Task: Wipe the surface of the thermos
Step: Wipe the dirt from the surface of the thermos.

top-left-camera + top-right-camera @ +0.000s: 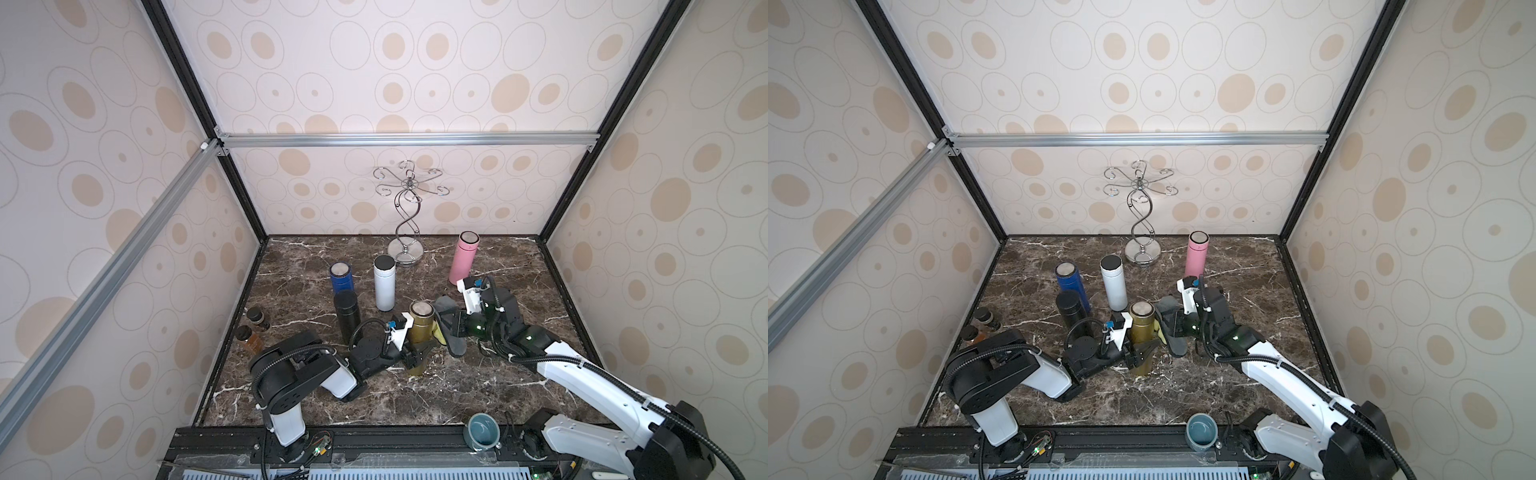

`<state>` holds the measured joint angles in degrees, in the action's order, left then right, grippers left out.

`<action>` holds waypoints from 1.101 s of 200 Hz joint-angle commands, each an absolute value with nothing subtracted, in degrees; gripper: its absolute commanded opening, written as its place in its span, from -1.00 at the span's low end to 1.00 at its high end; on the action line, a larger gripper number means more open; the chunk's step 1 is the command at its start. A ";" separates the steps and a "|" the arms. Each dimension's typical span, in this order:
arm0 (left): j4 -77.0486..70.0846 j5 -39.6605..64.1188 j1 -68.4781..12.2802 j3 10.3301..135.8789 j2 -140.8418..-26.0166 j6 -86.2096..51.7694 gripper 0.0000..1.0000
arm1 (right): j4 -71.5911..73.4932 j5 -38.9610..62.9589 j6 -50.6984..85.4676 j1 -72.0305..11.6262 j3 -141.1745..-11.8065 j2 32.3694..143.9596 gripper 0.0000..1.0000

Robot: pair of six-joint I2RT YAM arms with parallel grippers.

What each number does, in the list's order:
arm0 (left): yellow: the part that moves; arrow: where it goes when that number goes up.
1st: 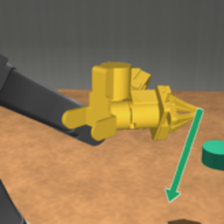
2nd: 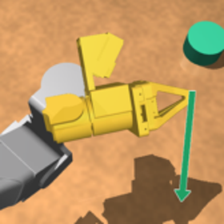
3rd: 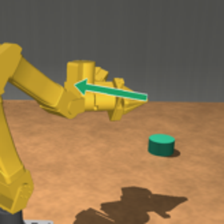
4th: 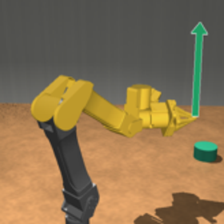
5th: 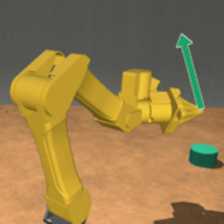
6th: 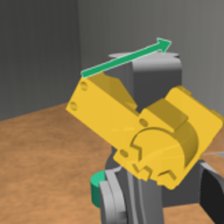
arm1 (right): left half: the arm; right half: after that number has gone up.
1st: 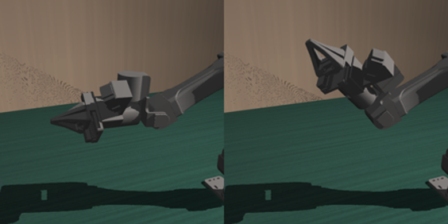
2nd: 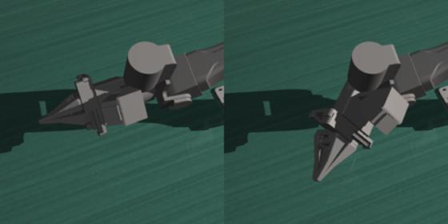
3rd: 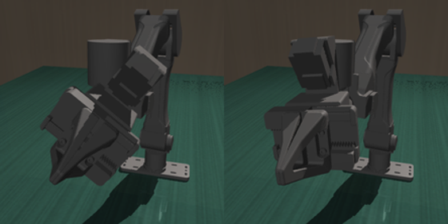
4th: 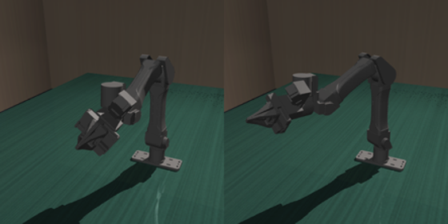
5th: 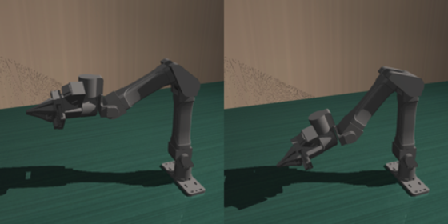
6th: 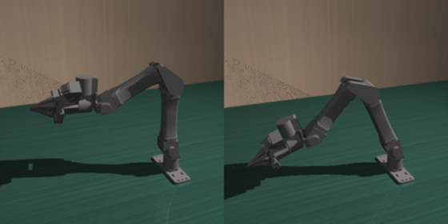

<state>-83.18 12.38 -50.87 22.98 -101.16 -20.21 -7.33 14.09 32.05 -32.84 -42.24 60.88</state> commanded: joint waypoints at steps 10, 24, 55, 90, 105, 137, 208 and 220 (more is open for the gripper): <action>-88.09 10.52 -50.54 25.61 -102.75 -18.96 -1.00 | -7.80 17.95 32.26 -33.81 -43.07 57.11 -1.00; -88.11 9.94 -50.58 25.75 -103.34 -18.85 -1.00 | -7.36 18.90 32.70 -34.69 -42.28 55.66 -1.00; -88.34 9.72 -50.44 25.84 -104.32 -19.06 -1.00 | -8.82 19.41 31.74 -38.03 -41.87 54.42 -1.00; -87.89 9.79 -50.45 26.07 -104.66 -19.14 -1.00 | -8.44 17.56 31.09 -43.96 -41.13 56.03 -1.00; -87.94 10.01 -50.44 26.10 -104.75 -19.08 -1.00 | -7.23 17.11 30.86 -46.14 -41.17 57.73 -1.00; -87.87 10.13 -50.37 26.12 -104.91 -19.19 -1.00 | -5.24 16.09 31.14 -48.77 -42.18 61.57 -1.00; -88.36 9.77 -50.44 24.96 -104.23 -18.60 -1.00 | -13.07 -6.40 32.16 -48.52 -44.20 65.35 -1.00; -88.20 9.69 -50.44 24.86 -104.15 -18.38 -1.00 | -14.13 -8.27 32.24 -48.29 -44.45 65.65 -1.00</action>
